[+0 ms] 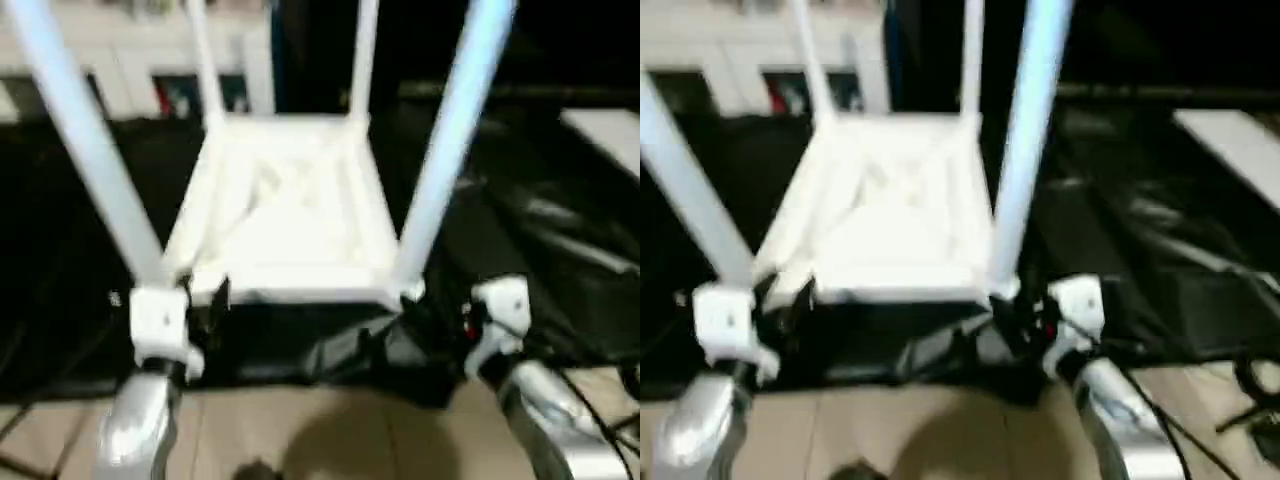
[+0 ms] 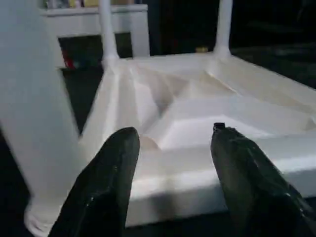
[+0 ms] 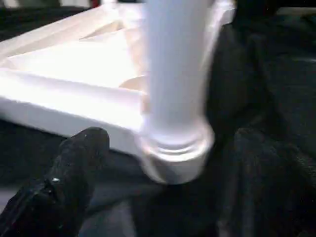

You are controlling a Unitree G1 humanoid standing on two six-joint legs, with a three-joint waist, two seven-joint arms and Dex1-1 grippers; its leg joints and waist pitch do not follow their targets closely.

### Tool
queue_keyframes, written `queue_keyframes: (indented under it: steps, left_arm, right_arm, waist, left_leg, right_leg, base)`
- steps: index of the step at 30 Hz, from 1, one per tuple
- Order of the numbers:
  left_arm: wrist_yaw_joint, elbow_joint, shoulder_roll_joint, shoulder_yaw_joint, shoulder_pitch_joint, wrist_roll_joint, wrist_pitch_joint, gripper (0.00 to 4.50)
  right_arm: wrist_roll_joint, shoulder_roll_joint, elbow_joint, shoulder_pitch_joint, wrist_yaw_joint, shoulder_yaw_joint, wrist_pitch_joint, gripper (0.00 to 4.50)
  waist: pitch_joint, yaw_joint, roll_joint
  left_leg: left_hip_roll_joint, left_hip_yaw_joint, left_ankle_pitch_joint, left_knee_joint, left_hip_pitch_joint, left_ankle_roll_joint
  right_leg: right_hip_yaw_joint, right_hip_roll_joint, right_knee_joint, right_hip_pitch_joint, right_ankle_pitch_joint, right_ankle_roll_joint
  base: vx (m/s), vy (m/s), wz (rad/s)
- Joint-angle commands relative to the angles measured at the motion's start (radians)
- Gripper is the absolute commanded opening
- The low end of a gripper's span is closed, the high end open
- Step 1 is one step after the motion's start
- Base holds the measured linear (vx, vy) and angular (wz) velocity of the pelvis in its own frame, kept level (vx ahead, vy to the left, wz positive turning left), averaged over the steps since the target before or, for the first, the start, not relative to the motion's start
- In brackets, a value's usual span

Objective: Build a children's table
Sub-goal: Rotate leg to tighten, then flip table

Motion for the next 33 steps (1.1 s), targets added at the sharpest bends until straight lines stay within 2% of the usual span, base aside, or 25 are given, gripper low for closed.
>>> queue_keyframes:
  steps: [1, 5, 6, 7, 8, 9, 11, 12, 14, 15, 16, 17, 18, 19, 21, 23, 25, 26, 27, 28, 29, 30, 31, 32, 33]
  left_arm:
    - [-0.015, -0.028, 0.004, -0.012, 0.024, -0.01, -0.007, 2.67]
    - [-0.014, -0.037, 0.007, -0.016, 0.045, -0.01, -0.009, 2.67]
    - [-0.009, -0.045, 0.006, -0.016, 0.062, -0.012, -0.016, 2.67]
    - [-0.007, -0.049, 0.005, -0.015, 0.071, -0.011, -0.021, 2.67]
    - [0.0, -0.054, 0.003, -0.014, 0.086, -0.006, -0.027, 2.67]
    - [0.003, -0.058, 0.001, -0.013, 0.095, -0.002, -0.032, 2.67]
    - [0.01, -0.058, -0.006, -0.008, 0.105, -0.008, -0.031, 2.67]
    - [0.014, -0.058, -0.006, -0.008, 0.106, -0.012, -0.03, 2.67]
    - [0.018, -0.057, -0.005, -0.007, 0.106, -0.014, -0.032, 2.67]
    - [0.025, -0.057, -0.004, -0.006, 0.105, -0.01, -0.034, 2.67]
    - [0.032, -0.057, -0.003, -0.004, 0.103, -0.009, -0.038, 2.67]
    - [0.035, -0.053, 0.0, -0.002, 0.096, -0.01, -0.042, 2.67]
    - [0.033, -0.051, 0.002, -0.002, 0.093, -0.013, -0.042, 2.67]
    - [0.032, -0.049, 0.003, -0.003, 0.091, -0.015, -0.042, 2.67]
    - [0.026, -0.045, 0.005, -0.002, 0.082, -0.023, -0.041, 2.67]
    - [0.027, -0.044, 0.007, -0.002, 0.078, -0.022, -0.037, 2.67]
    - [0.028, -0.038, 0.014, -0.003, 0.072, -0.017, -0.035, 2.67]
    - [0.028, -0.037, 0.016, -0.003, 0.071, -0.017, -0.035, 2.67]
    - [0.032, -0.029, 0.02, -0.003, 0.067, -0.011, -0.043, 2.67]
    - [0.033, -0.025, 0.026, -0.004, 0.065, -0.001, -0.054, 2.67]
    - [0.036, -0.02, 0.039, -0.009, 0.062, 0.023, -0.072, 2.67]
    - [0.038, -0.016, 0.046, -0.011, 0.059, 0.033, -0.081, 2.67]
    - [0.043, -0.011, 0.052, -0.014, 0.057, 0.047, -0.088, 2.67]
    - [0.043, -0.011, 0.052, -0.014, 0.057, 0.047, -0.088, 2.67]
    - [0.043, -0.011, 0.052, -0.014, 0.057, 0.047, -0.088, 2.67]
  right_arm:
    - [0.011, -0.028, -0.021, 0.008, 0.044, 0.014, -0.03, 4.5]
    - [-0.006, -0.056, -0.029, 0.014, 0.084, 0.05, -0.049, 4.5]
    - [0.0, -0.065, -0.029, 0.013, 0.101, 0.06, -0.046, 4.5]
    - [0.002, -0.07, -0.028, 0.01, 0.111, 0.064, -0.049, 4.5]
    - [0.004, -0.074, -0.024, 0.004, 0.116, 0.065, -0.051, 4.5]
    - [0.006, -0.077, -0.02, -0.002, 0.119, 0.065, -0.051, 4.5]
    - [0.008, -0.079, -0.012, -0.013, 0.121, 0.06, -0.048, 4.5]
    - [0.008, -0.078, -0.01, -0.016, 0.125, 0.058, -0.048, 4.5]
    - [0.01, -0.076, -0.006, -0.02, 0.129, 0.056, -0.048, 4.5]
    - [0.018, -0.068, -0.001, -0.023, 0.122, 0.051, -0.052, 4.5]
    - [0.042, -0.05, 0.007, -0.027, 0.108, 0.035, -0.038, 4.5]
    - [0.054, -0.033, 0.017, -0.034, 0.092, 0.028, -0.031, 4.5]
    - [0.056, -0.029, 0.02, -0.036, 0.092, 0.03, -0.033, 4.5]
    - [0.055, -0.029, 0.022, -0.037, 0.093, 0.033, -0.037, 4.5]
    - [0.057, -0.023, 0.027, -0.041, 0.09, 0.033, -0.038, 4.5]
    - [0.056, -0.021, 0.03, -0.044, 0.088, 0.032, -0.038, 4.5]
    - [0.053, -0.015, 0.039, -0.05, 0.087, 0.029, -0.045, 4.5]
    - [0.055, -0.013, 0.041, -0.051, 0.088, 0.027, -0.045, 4.5]
    - [0.047, -0.017, 0.046, -0.053, 0.095, 0.035, -0.06, 4.5]
    - [0.033, -0.025, 0.048, -0.055, 0.099, 0.045, -0.069, 4.5]
    - [0.021, -0.033, 0.053, -0.059, 0.103, 0.056, -0.077, 4.5]
    - [0.014, -0.037, 0.056, -0.063, 0.101, 0.06, -0.077, 4.5]
    - [0.01, -0.038, 0.063, -0.069, 0.1, 0.061, -0.085, 4.5]
    - [0.01, -0.038, 0.063, -0.069, 0.1, 0.061, -0.085, 4.5]
    - [0.01, -0.038, 0.063, -0.069, 0.1, 0.061, -0.085, 4.5]
  waist:
    - [-0.042, -0.019, 0.017]
    - [-0.044, -0.031, 0.012]
    - [-0.042, -0.031, 0.004]
    - [-0.033, -0.019, -0.023]
    - [-0.042, -0.03, -0.011]
    - [-0.048, -0.026, -0.002]
    - [-0.051, -0.043, 0.008]
    - [-0.044, -0.054, 0.019]
    - [-0.039, -0.057, 0.02]
    - [-0.03, -0.053, 0.011]
    - [-0.033, -0.059, 0.016]
    - [-0.028, -0.048, 0.001]
    - [-0.025, -0.034, 0.0]
    - [-0.03, -0.024, -0.005]
    - [-0.037, -0.015, -0.003]
    - [-0.039, -0.003, -0.005]
    - [-0.043, 0.024, -0.017]
    - [-0.044, 0.03, -0.019]
    - [-0.044, 0.035, -0.012]
    - [-0.042, 0.03, -0.006]
    - [-0.048, 0.023, 0.006]
    - [-0.054, 0.007, 0.036]
    - [-0.081, -0.026, 0.048]
    - [-0.073, -0.021, 0.047]
    - [-0.052, 0.005, 0.056]
  left_leg:
    - [0.076, -0.043, -0.358, -0.132, 0.025, -0.027]
    - [0.064, -0.025, -0.277, -0.129, 0.014, -0.01]
    - [0.062, -0.019, -0.262, -0.131, 0.011, -0.001]
    - [0.019, -0.05, -0.233, -0.138, -0.048, 0.079]
    - [-0.008, -0.059, -0.193, -0.127, -0.059, 0.155]
    - [-0.01, -0.065, -0.157, -0.119, -0.043, 0.184]
    - [-0.024, -0.099, -0.021, -0.118, -0.049, 0.252]
    - [-0.031, -0.147, -0.026, -0.134, -0.019, 0.285]
    - [-0.035, -0.185, -0.052, -0.146, -0.002, 0.296]
    - [-0.059, -0.215, -0.153, -0.164, -0.012, 0.249]
    - [0.001, -0.185, -0.202, -0.133, 0.029, 0.204]
    - [0.021, -0.188, -0.252, -0.127, 0.033, 0.18]
    - [0.009, -0.144, -0.297, -0.132, -0.008, 0.096]
    - [0.013, -0.11, -0.258, -0.133, -0.019, 0.058]
    - [0.028, -0.079, -0.217, -0.136, -0.01, 0.064]
    - [0.032, -0.046, -0.179, -0.131, -0.025, 0.111]
    - [0.049, -0.02, -0.08, -0.067, -0.043, 0.192]
    - [0.057, -0.022, -0.059, -0.044, -0.052, 0.205]
    - [0.069, -0.04, -0.041, -0.024, -0.069, 0.219]
    - [0.068, -0.041, -0.046, -0.06, -0.062, 0.218]
    - [0.061, -0.04, -0.051, -0.107, -0.044, 0.232]
    - [-0.039, -0.072, 0.039, -0.155, 0.005, 0.407]
    - [-0.017, -0.175, 0.248, -0.091, 0.109, 0.524]
    - [0.005, -0.211, 0.395, -0.096, 0.069, 0.485]
    - [0.0, -0.219, 0.488, -0.147, 0.013, 0.217]
  right_leg:
    - [0.027, -0.046, -0.1, 0.01, 0.017, -0.134]
    - [0.032, -0.062, -0.118, 0.014, 0.089, -0.124]
    - [0.035, -0.068, -0.121, 0.014, 0.078, -0.121]
    - [-0.013, -0.077, -0.134, 0.057, 0.084, -0.102]
    - [-0.044, -0.083, -0.156, 0.078, 0.009, -0.066]
    - [-0.052, -0.089, -0.162, 0.073, -0.003, -0.084]
    - [-0.086, -0.063, -0.153, 0.09, 0.017, -0.133]
    - [-0.095, -0.024, -0.128, 0.073, -0.035, -0.167]
    - [-0.086, -0.008, -0.113, 0.061, -0.078, -0.18]
    - [-0.063, -0.023, -0.114, 0.06, -0.122, -0.206]
    - [-0.023, -0.042, -0.123, 0.028, -0.105, -0.206]
    - [0.001, -0.073, -0.132, 0.021, -0.079, -0.218]
    - [0.017, -0.112, -0.158, 0.051, -0.073, -0.227]
    - [0.008, -0.118, -0.165, 0.066, -0.078, -0.196]
    - [0.0, -0.105, -0.161, 0.057, -0.046, -0.155]
    - [0.012, -0.134, -0.178, 0.064, -0.075, -0.134]
    - [0.062, -0.231, -0.223, 0.072, -0.159, -0.109]
    - [0.076, -0.259, -0.232, 0.075, -0.184, -0.098]
    - [0.07, -0.281, -0.241, 0.087, -0.248, -0.083]
    - [0.04, -0.232, -0.23, 0.086, -0.247, -0.1]
    - [-0.002, -0.151, -0.2, 0.084, -0.215, -0.108]
    - [-0.124, 0.038, -0.092, 0.072, -0.138, -0.083]
    - [-0.083, 0.08, 0.041, -0.042, -0.143, -0.044]
    - [-0.063, 0.068, 0.047, -0.025, -0.112, -0.032]
    - [-0.048, 0.078, 0.054, -0.009, -0.069, -0.035]
  base:
    - [-0.05, 0.075, -0.03]
    - [0.005, 0.055, -0.05]
    - [0.0, 0.0, 0.0]
    - [0.0, 0.0, 0.0]
    - [-0.008, 0.005, 0.19]
    - [-0.005, -0.002, 0.48]
    - [0.008, -0.002, 0.52]
    - [0.037, -0.002, 0.54]
    - [0.029, -0.008, 0.56]
    - [-0.005, -0.024, 0.62]
    - [-0.005, -0.024, 0.62]
    - [0.0, -0.042, 0.43]
    - [0.0, -0.055, 0.13]
    - [0.0, -0.055, 0.13]
    - [0.0, 0.0, 0.0]
    - [0.0, 0.0, 0.0]
    - [0.0, 0.0, 0.0]
    - [0.006, 0.117, -0.08]
    - [0.039, 0.201, -0.2]
    - [0.039, 0.201, -0.2]
    - [0.056, 0.198, -0.12]
    - [0.088, 0.187, 0.34]
    - [0.088, 0.187, 0.34]
    - [0.036, 0.177, 0.48]
    - [-0.069, 0.12, 0.44]
